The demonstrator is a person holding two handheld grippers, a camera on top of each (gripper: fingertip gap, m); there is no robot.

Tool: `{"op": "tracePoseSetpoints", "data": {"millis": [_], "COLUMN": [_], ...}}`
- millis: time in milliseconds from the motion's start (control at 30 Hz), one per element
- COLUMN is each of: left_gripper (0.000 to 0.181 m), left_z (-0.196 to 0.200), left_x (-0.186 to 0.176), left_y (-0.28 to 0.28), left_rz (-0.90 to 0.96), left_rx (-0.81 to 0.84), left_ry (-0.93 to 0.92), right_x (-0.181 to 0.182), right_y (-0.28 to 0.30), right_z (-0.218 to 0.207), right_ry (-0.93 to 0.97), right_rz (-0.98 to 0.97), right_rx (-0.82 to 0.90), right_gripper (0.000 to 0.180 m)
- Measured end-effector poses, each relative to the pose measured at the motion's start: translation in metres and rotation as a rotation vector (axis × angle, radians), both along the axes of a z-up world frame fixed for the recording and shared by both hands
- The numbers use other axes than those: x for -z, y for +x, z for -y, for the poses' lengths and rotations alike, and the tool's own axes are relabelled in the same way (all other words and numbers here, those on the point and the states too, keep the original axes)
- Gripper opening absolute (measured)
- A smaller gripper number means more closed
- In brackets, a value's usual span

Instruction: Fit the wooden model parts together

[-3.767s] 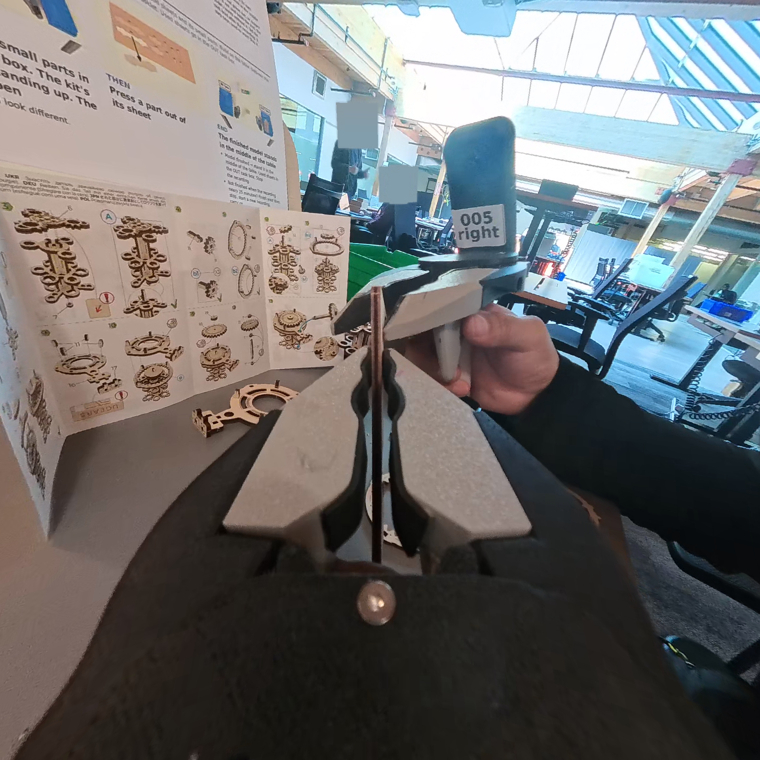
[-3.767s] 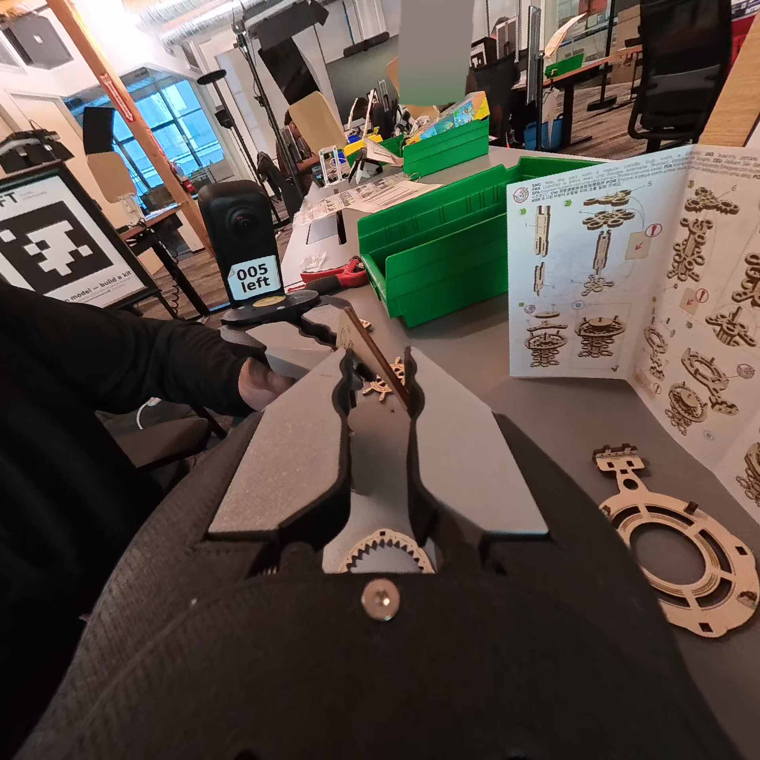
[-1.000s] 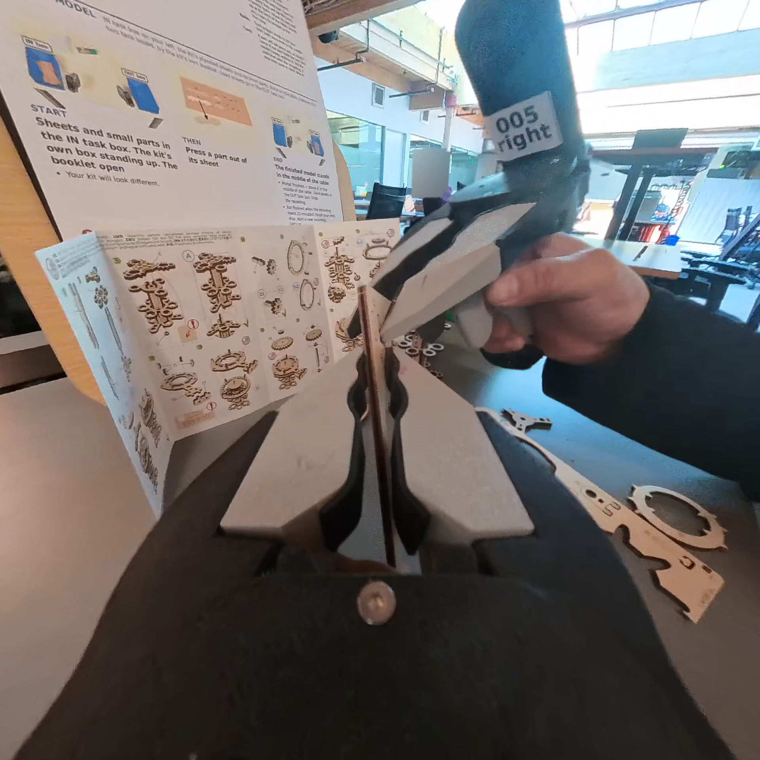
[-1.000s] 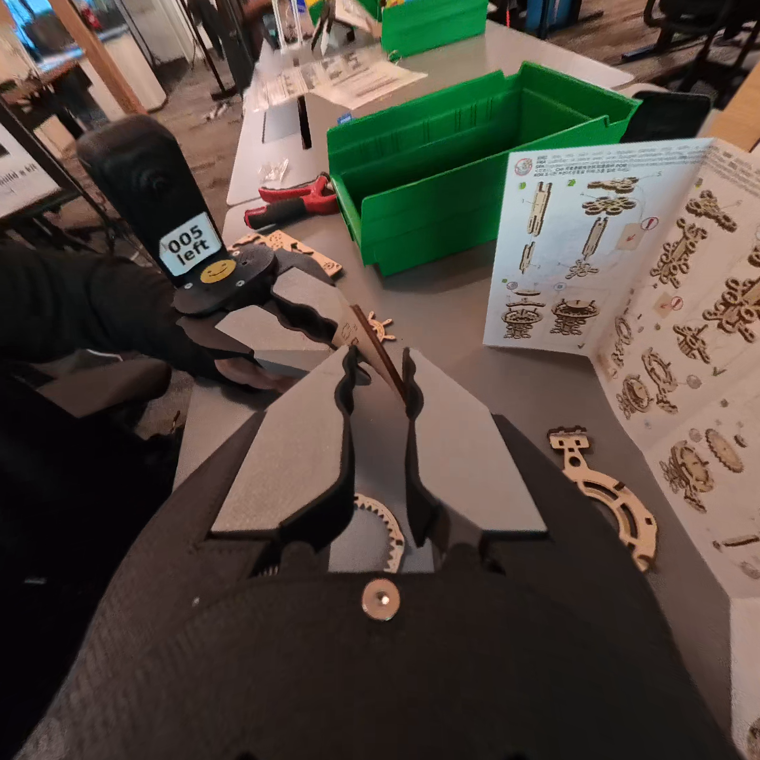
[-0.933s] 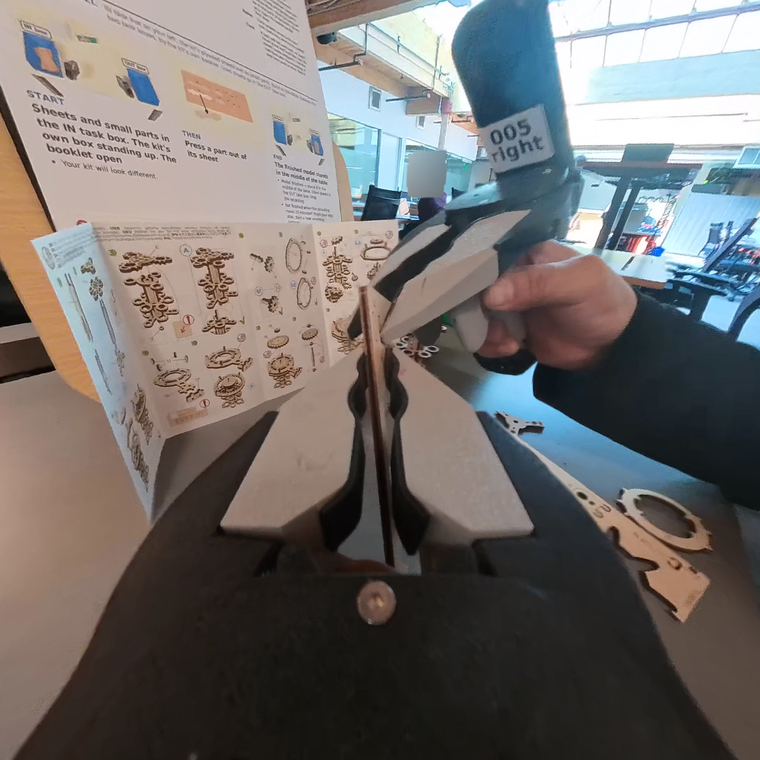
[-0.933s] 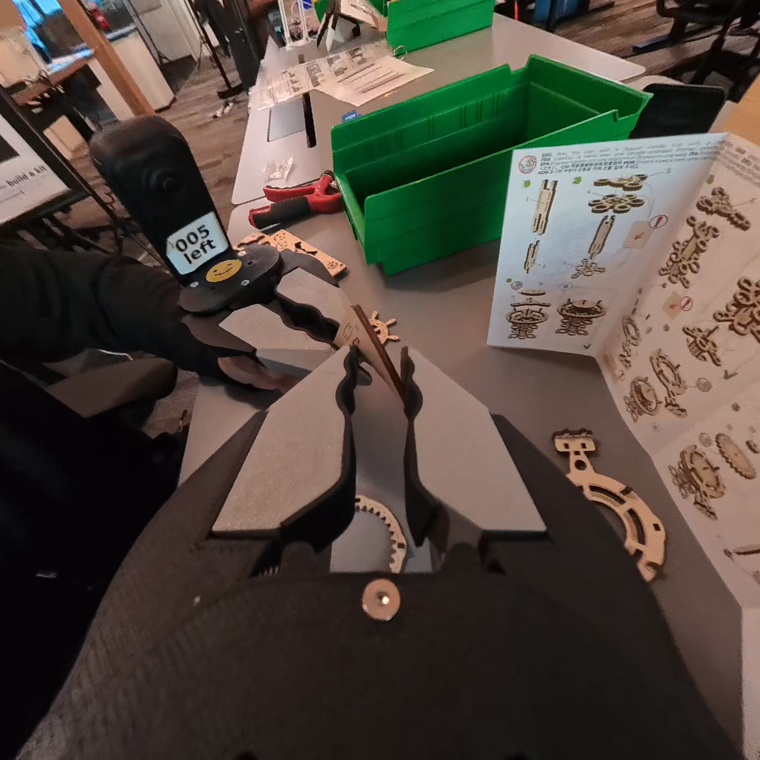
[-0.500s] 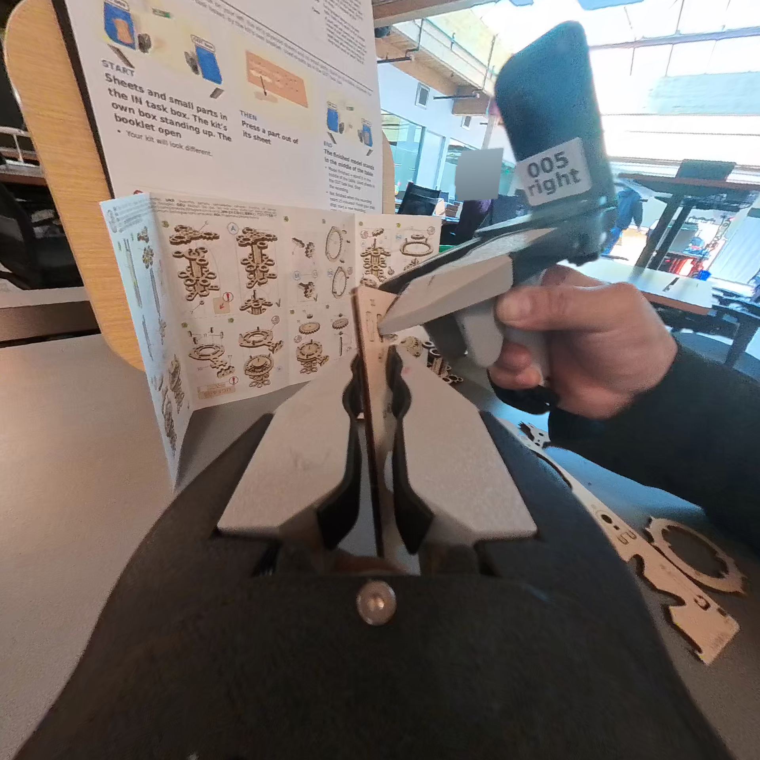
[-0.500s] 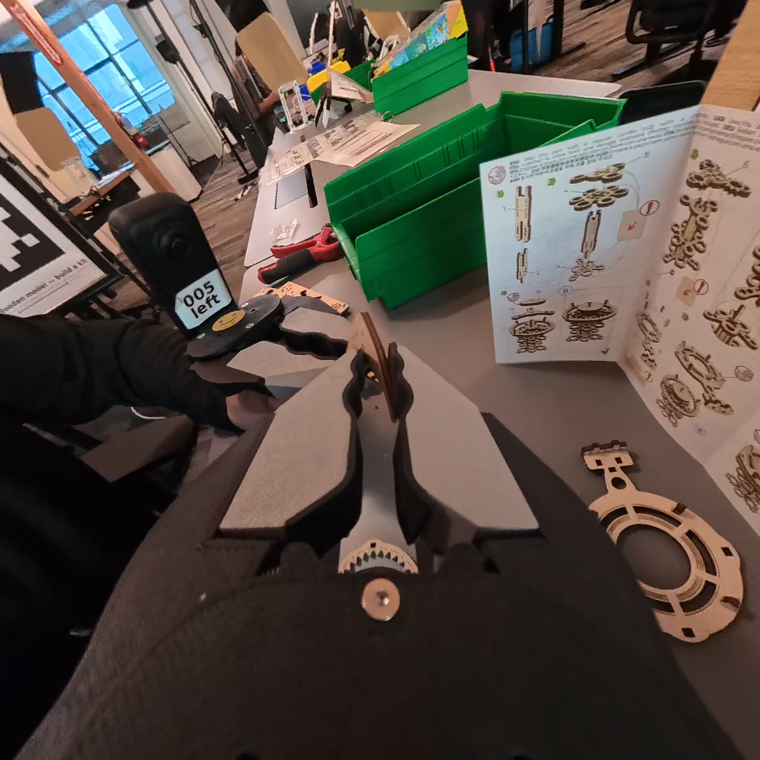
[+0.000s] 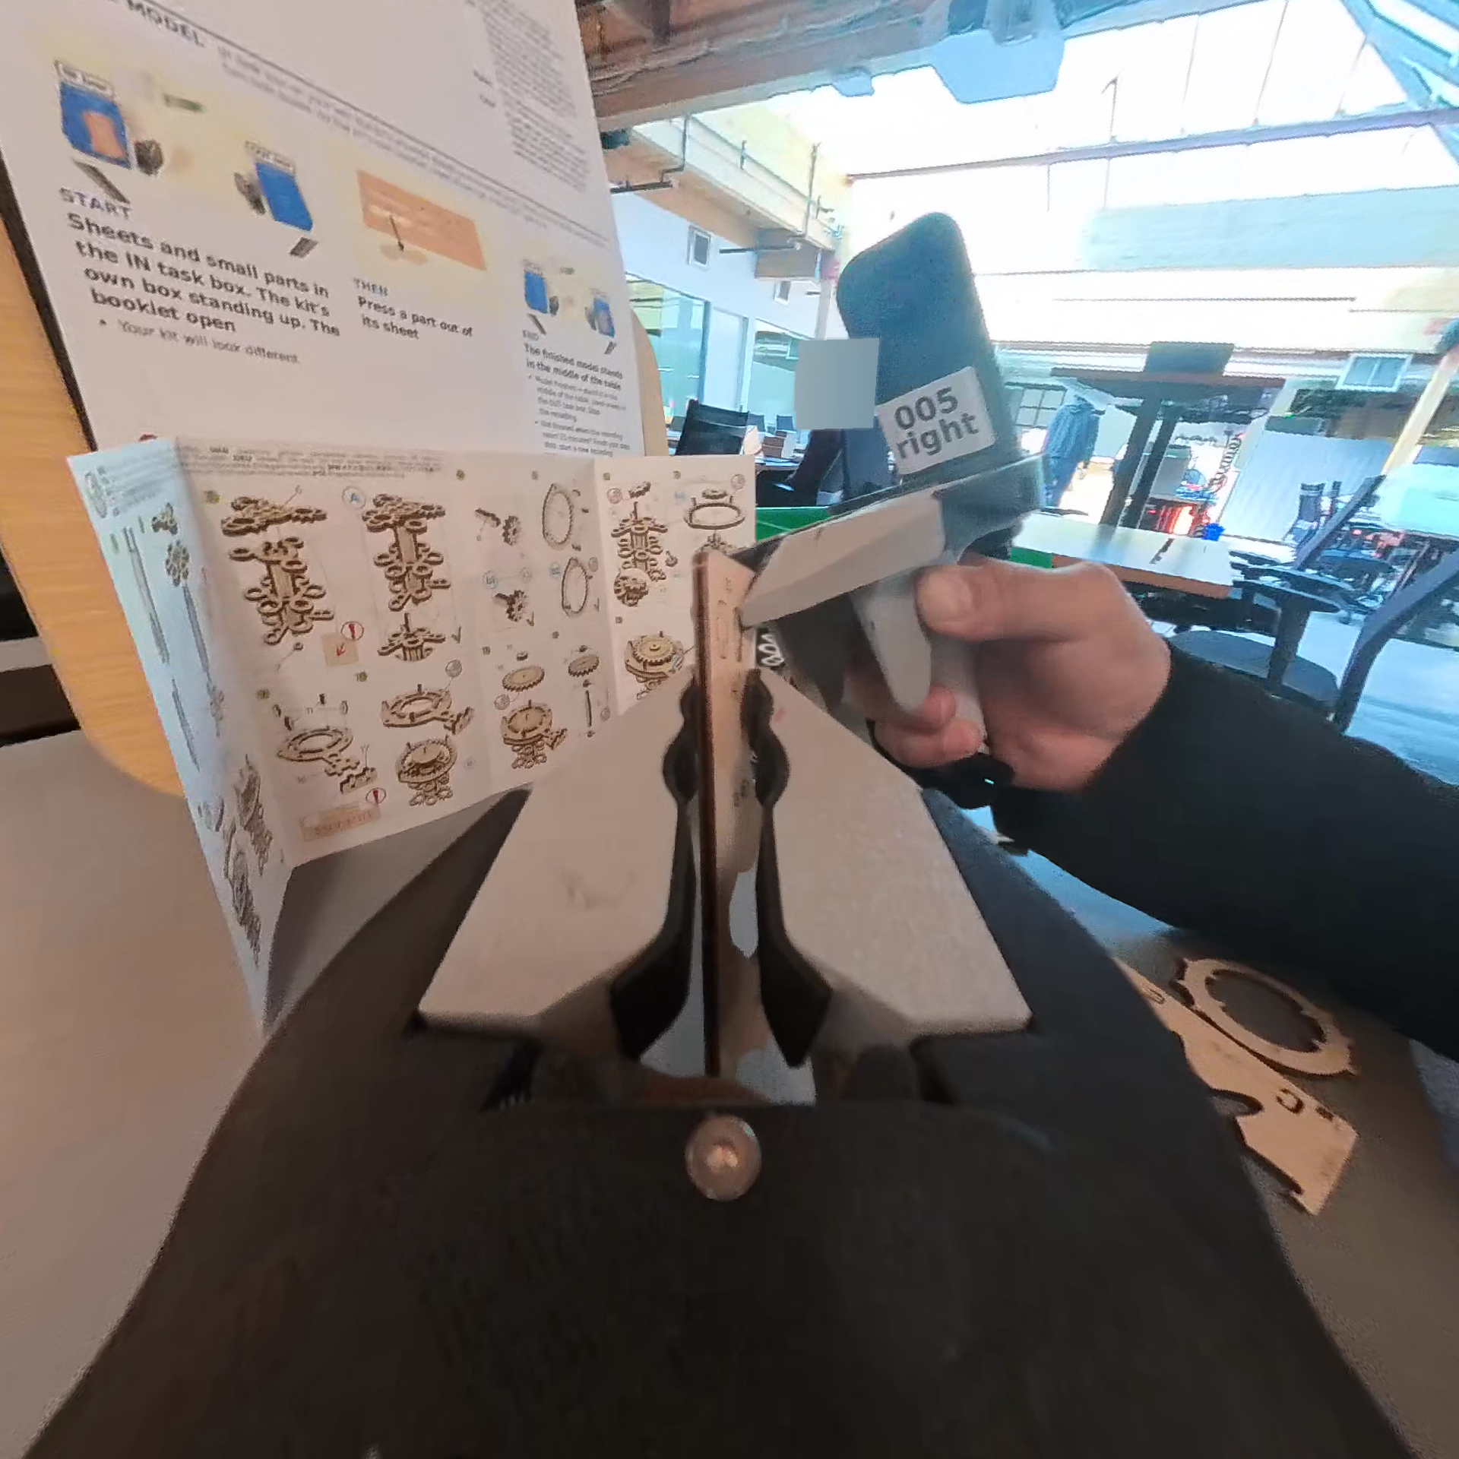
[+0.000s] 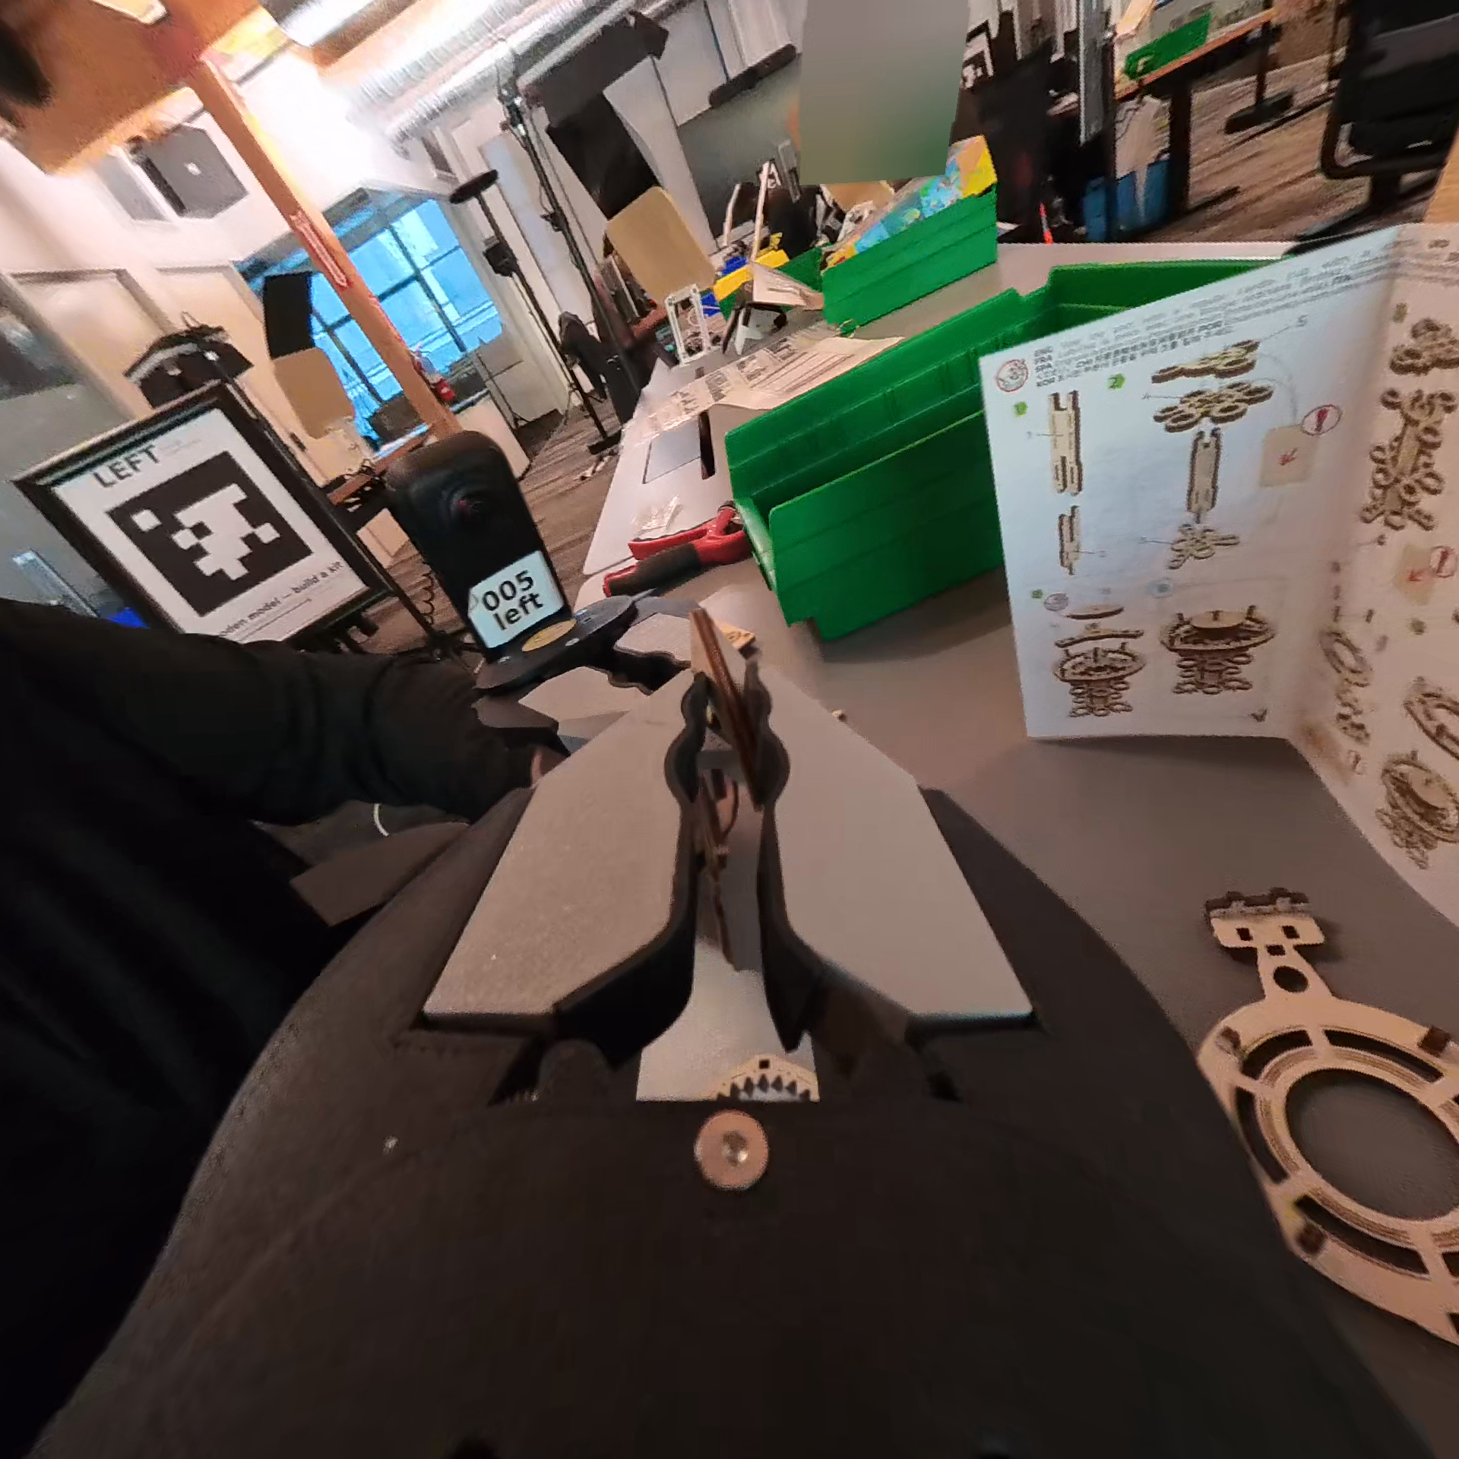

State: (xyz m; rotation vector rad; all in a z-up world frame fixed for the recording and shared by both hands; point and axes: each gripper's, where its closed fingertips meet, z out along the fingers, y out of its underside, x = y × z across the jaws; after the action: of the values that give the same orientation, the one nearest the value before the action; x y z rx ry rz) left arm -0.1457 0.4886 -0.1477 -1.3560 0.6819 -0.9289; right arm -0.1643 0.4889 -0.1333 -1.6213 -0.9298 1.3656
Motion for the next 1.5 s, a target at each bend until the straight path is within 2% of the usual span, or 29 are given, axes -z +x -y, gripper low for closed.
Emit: {"op": "tracePoseSetpoints", "data": {"millis": [133, 233, 300, 500, 533, 567, 600, 833, 967, 1067, 1300, 1467, 1500], "left_gripper": [0.006, 0.000, 0.000, 0.000, 0.000, 0.000, 0.001, 0.003, 0.000, 0.000, 0.000, 0.000, 0.000], "left_z": [0.001, 0.006, 0.008, 0.014, 0.017, 0.018, 0.019, 0.028, 0.023, 0.012, 0.006, 0.001, 0.001], "left_x": [-0.003, -0.014, -0.022, -0.016, -0.015, -0.014, -0.013, 0.007, 0.006, 0.003, 0.007, 0.004, 0.003], "left_y": [0.000, -0.004, -0.007, 0.004, 0.006, 0.008, 0.009, 0.014, 0.012, 0.005, 0.004, -0.001, -0.002], "left_rz": [0.002, 0.035, 0.087, 0.080, 0.080, 0.080, 0.076, -0.089, -0.066, -0.026, 0.017, 0.065, 0.072], "left_rx": [-0.007, -0.005, 0.012, 0.102, 0.129, 0.141, 0.154, 0.241, 0.239, 0.169, 0.181, 0.173, 0.171], "left_ry": [0.036, 0.109, 0.113, 0.044, 0.030, 0.023, 0.023, 0.016, -0.041, -0.068, -0.161, -0.193, -0.193], "right_x": [-0.002, -0.011, -0.020, -0.020, -0.017, -0.017, -0.018, -0.011, -0.012, -0.007, -0.007, -0.005, -0.006], "right_y": [0.002, 0.011, 0.021, 0.008, 0.004, 0.002, 0.001, 0.010, 0.009, 0.008, 0.001, 0.001, 0.004], "right_z": [0.002, -0.001, 0.000, 0.011, 0.014, 0.018, 0.021, 0.024, 0.020, 0.013, 0.008, 0.002, -0.002], "right_ry": [0.100, 0.168, 0.174, 0.103, 0.099, 0.095, 0.082, 0.058, 0.049, 0.042, 0.107, 0.083, 0.077], "right_rz": [0.038, 0.037, -0.016, -0.085, -0.082, -0.092, -0.108, -0.062, -0.070, -0.054, -0.047, -0.061, -0.065], "right_rx": [0.001, 0.052, 0.062, -0.048, -0.068, -0.095, -0.120, -0.160, -0.133, -0.086, -0.028, 0.003, 0.023], "right_gripper": [0.006, 0.015, 0.030, 0.036, 0.028, 0.008, 0.002, 0.000, 0.002, 0.002, 0.000, 0.000, 0.009]}}
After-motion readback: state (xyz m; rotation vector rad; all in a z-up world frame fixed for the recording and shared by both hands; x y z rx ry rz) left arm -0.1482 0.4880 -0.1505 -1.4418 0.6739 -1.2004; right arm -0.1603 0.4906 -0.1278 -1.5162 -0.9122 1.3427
